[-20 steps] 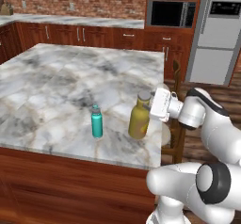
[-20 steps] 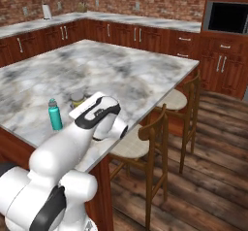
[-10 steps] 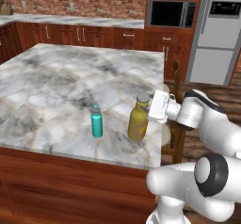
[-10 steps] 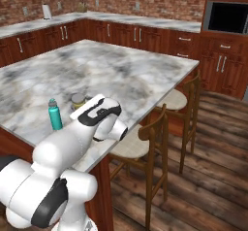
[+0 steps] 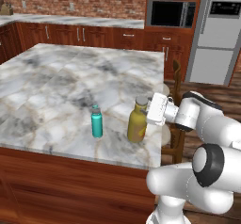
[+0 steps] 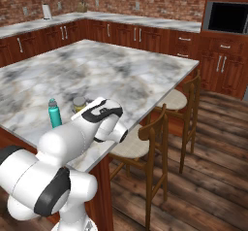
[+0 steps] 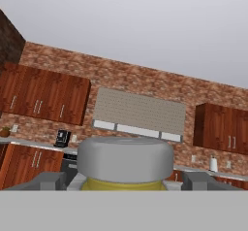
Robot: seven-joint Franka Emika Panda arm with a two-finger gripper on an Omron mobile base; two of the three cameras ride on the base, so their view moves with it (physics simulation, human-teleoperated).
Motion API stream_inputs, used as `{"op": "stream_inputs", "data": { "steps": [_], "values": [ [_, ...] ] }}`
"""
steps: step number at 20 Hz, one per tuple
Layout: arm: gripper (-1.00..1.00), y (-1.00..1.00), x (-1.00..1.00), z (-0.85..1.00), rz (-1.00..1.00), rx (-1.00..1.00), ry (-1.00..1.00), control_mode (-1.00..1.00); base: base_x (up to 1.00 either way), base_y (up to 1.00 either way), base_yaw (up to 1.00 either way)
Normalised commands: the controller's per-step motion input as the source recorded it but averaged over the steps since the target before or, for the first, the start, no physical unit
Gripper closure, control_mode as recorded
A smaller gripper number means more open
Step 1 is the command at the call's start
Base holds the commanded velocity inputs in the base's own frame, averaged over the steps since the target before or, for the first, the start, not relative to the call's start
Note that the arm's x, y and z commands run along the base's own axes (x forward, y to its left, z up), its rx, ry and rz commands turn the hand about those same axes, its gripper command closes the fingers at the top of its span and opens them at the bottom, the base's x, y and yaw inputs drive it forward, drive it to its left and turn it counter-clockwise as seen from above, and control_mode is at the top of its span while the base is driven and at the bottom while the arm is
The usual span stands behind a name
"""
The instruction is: Move the drinks to the dining counter.
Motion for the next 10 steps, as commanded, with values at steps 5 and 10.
{"op": "stream_inputs", "data": {
  "steps": [5,10],
  "values": [
    [1.00,0.00,0.04,-0.17,0.00,0.00,0.00,-1.00,0.00,0.00,0.00],
    [1.00,0.00,0.01,-0.16,0.00,0.00,0.00,-1.00,0.00,0.00,0.00]
  ]
}}
